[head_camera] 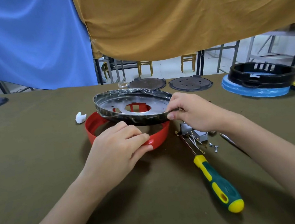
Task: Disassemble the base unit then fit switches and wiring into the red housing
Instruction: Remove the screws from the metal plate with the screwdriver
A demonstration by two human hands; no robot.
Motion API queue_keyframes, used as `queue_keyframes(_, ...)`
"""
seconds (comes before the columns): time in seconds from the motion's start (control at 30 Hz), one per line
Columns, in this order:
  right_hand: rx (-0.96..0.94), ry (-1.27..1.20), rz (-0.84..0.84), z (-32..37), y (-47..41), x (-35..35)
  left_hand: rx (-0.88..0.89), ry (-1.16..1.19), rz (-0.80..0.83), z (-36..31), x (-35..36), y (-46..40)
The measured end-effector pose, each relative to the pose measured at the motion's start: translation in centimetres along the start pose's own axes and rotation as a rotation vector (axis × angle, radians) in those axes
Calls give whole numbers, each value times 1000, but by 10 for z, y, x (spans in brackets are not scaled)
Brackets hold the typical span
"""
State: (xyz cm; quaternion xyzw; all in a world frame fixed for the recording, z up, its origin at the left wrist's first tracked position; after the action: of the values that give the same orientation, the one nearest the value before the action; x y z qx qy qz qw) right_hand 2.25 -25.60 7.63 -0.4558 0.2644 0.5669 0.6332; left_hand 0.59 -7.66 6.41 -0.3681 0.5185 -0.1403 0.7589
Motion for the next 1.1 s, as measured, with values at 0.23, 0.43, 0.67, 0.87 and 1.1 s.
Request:
queue_keyframes(0.23,4,-27,-5,2,0,-1,0,1,-7,2,0,0)
queue_keyframes(0.43,6,5,19,5,2,1,-5,5,-15,3,0,1)
queue_keyframes(0.67,-3,10,10,4,3,0,-15,-9,-15,5,-2,1)
queue_keyframes(0.87,4,0,-4,4,3,3,-6,-4,-11,4,-1,1)
queue_keyframes(1.1,25,-11,-5,4,1,4,-13,-2,-4,5,-1,1)
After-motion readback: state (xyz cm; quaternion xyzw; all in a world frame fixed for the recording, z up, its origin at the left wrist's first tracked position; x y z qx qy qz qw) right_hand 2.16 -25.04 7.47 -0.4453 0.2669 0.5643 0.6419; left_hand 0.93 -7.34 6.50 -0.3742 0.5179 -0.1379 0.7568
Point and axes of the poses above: each hand's wrist, its own y-axis away from the middle knuckle, its own x-axis out of the palm, z = x × y, the point moved 8 cm from there along -y, towards the middle knuckle, and after that the axes turned 5 degrees about -y, right-handed, at the moved point
